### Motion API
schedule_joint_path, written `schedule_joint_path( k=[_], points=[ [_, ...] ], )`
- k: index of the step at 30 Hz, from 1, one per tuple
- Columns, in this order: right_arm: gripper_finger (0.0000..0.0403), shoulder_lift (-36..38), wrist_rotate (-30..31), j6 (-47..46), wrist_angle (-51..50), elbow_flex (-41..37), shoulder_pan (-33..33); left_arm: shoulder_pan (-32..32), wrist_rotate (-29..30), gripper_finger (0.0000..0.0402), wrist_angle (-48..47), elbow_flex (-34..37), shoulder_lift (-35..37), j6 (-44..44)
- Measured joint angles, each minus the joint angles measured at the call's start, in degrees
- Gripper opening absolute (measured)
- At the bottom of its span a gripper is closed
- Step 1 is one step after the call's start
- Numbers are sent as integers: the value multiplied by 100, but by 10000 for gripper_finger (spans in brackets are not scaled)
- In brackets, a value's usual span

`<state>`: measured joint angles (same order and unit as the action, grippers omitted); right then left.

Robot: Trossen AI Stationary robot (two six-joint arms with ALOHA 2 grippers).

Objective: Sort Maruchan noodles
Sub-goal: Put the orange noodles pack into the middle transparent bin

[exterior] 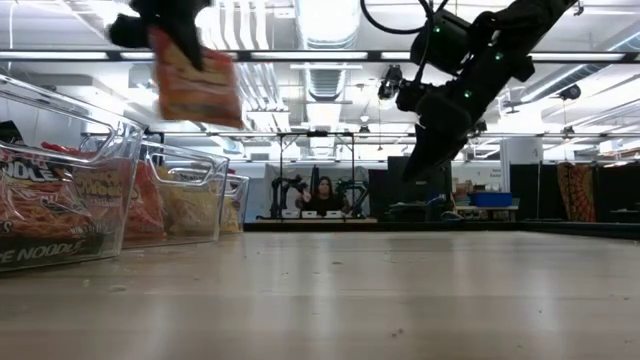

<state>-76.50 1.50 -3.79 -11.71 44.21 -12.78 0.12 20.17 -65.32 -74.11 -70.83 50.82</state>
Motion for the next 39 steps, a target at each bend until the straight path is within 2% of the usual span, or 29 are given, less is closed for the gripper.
schedule_joint_path(
  k=[3,6,10,13,17,25,29,34,39],
  points=[
    [68,-1,2,1,58,1,-1,-605,206,114,-556,34,136,953],
    [68,-1,2,-7,88,0,-2,-1085,275,114,-643,257,108,1506],
    [68,-10,0,-70,147,2,-2,-1283,444,114,-679,814,76,1900],
    [68,-10,-2,-178,137,2,0,-1274,461,115,-643,1252,118,2035],
    [68,-3,-32,-280,128,2,0,-1283,80,120,-95,1735,177,2044],
    [68,32,-44,-267,124,2,0,-1279,36,141,127,2280,188,2049],
    [68,55,-44,-265,119,1,0,-1279,281,152,178,2361,190,2099],
    [68,88,-44,-265,117,0,0,-1278,306,162,131,2377,234,1955],
    [68,266,-44,-98,110,4,-2,-1276,883,166,-241,2205,513,1961]
  ],
)
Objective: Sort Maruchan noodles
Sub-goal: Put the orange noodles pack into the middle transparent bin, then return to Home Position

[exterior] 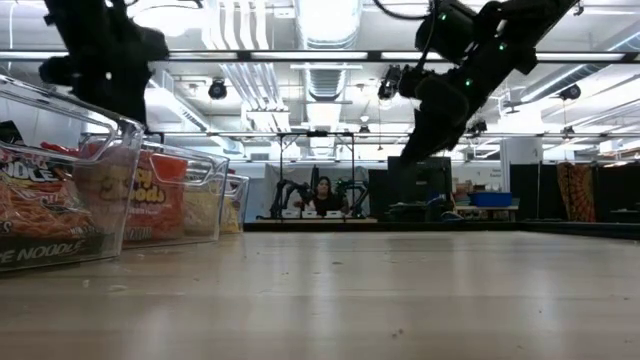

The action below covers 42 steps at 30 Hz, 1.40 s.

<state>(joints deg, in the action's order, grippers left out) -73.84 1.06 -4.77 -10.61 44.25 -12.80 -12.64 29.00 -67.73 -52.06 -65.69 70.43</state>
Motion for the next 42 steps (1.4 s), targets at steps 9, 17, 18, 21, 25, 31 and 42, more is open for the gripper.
schedule_joint_path(
  k=[9,17,18,21,25,31,42],
  points=[
    [68,995,-680,617,20,-45,-198,-4,1031,167,332,-264,961,-1325],
    [68,1891,-701,593,28,-521,-482,-7,2510,167,899,-205,1792,-2361],
    [68,2043,-698,565,47,-629,-516,-12,2626,167,975,-157,1877,-2435],
    [68,2538,-691,428,100,-994,-575,-63,2756,167,1204,26,2092,-2647],
    [68,3198,-700,277,507,-1564,-573,-120,2885,167,1527,357,2273,-2759],
    [68,3994,-696,-200,986,-2228,-573,-124,2900,167,2157,976,2447,-2778],
    [68,4959,-202,-621,2154,-3480,-573,-125,2895,167,3168,1711,2568,-2776]
  ],
)
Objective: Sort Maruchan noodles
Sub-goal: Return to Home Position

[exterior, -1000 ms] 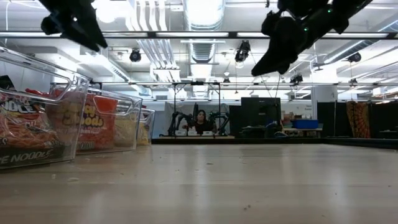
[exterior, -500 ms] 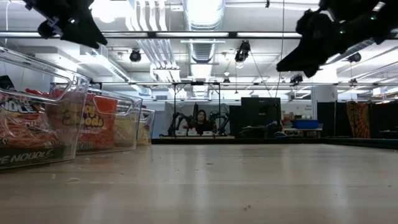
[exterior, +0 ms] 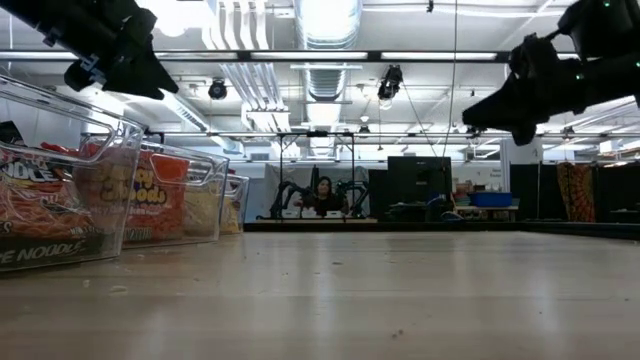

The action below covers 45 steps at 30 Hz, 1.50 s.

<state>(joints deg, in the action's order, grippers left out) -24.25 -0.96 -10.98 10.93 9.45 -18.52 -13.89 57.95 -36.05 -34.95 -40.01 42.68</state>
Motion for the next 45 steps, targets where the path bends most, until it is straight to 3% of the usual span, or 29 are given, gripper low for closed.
schedule_joint_path(
  k=[12,21,32,36,45],
  points=[
    [68,350,1141,-249,452,-871,13,0,0,167,0,16,-13,-129],
    [68,348,2499,-754,98,-874,13,0,0,167,0,79,-13,-173],
    [68,269,2453,-706,-191,-878,13,-4,-494,167,769,530,-98,-489],
    [68,271,2453,-705,-191,-878,13,-4,-561,167,1678,783,-188,-960],
    [68,271,2453,-704,-191,-880,13,-2,-2076,167,5611,2003,-586,-2860]
  ],
)
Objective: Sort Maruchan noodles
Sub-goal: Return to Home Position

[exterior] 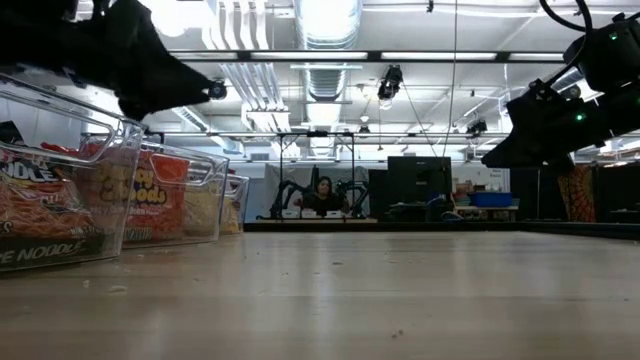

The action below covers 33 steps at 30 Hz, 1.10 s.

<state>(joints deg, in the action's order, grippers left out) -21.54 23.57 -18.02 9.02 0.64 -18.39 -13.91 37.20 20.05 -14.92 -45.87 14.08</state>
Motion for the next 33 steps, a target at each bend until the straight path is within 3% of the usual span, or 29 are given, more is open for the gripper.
schedule_joint_path(
  k=[5,9,17,24,27,31,33],
  points=[
    [68,0,0,1,0,-2,0,6,-414,167,2113,632,-359,-1192],
    [68,0,1,0,1,-2,0,48,-388,167,2708,933,-224,-1598],
    [68,0,1,2,2,-2,0,78,-370,167,2675,1435,683,-1721],
    [68,0,2,2,-7,-4,0,89,-323,167,1943,1434,1356,-1721],
    [68,0,2,2,-7,-4,0,89,117,167,1491,1434,1606,-1772],
    [68,0,2,2,-5,-4,0,91,1186,167,822,1434,2099,-1570],
    [68,0,2,2,-4,-4,-1,105,1145,167,474,1434,2420,-1396]
  ],
)
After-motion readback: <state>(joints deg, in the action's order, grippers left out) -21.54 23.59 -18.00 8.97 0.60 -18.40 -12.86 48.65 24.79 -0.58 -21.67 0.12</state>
